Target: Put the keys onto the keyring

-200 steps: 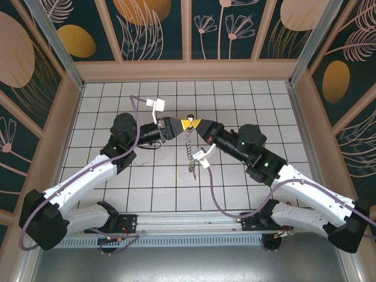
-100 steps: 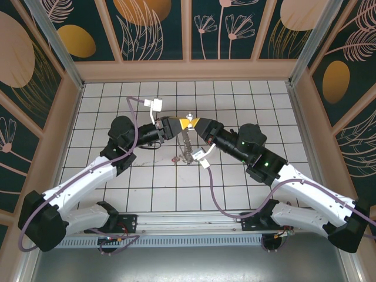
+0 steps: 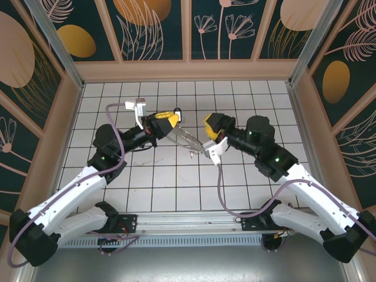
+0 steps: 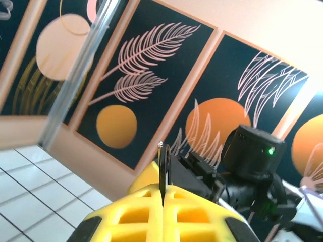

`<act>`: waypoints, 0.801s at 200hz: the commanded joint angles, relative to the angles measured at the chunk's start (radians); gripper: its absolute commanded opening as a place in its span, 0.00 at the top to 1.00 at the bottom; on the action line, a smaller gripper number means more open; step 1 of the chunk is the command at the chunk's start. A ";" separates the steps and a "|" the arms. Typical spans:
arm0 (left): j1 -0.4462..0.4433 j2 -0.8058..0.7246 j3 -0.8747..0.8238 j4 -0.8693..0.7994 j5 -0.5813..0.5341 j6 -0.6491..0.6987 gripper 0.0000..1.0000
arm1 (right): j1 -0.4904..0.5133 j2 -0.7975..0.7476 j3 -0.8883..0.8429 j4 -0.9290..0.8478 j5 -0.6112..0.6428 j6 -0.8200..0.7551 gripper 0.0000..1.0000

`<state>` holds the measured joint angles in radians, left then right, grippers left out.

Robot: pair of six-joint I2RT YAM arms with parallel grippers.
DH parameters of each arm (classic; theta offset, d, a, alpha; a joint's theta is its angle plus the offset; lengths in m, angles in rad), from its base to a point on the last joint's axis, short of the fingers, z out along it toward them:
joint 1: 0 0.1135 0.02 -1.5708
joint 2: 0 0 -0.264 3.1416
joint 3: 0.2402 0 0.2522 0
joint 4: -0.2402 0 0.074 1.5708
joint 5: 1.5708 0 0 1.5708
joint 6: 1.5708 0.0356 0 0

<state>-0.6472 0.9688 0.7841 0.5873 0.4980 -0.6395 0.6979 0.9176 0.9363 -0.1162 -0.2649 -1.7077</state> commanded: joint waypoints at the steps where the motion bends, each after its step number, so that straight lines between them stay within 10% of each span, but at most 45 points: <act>1: -0.003 -0.040 0.029 -0.070 -0.037 0.339 1.00 | -0.084 0.016 0.069 -0.117 -0.279 0.350 0.48; 75: -0.003 -0.013 0.109 -0.326 -0.018 0.763 1.00 | -0.110 0.004 -0.028 0.139 -0.646 1.136 0.43; 160: -0.003 0.013 0.105 -0.346 -0.077 0.736 1.00 | 0.061 0.065 -0.093 0.110 -0.259 1.518 0.44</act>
<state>-0.6472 0.9833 0.8623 0.2077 0.4595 0.1013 0.7265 0.9463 0.8513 0.0204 -0.6476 -0.2939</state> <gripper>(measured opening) 0.066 0.562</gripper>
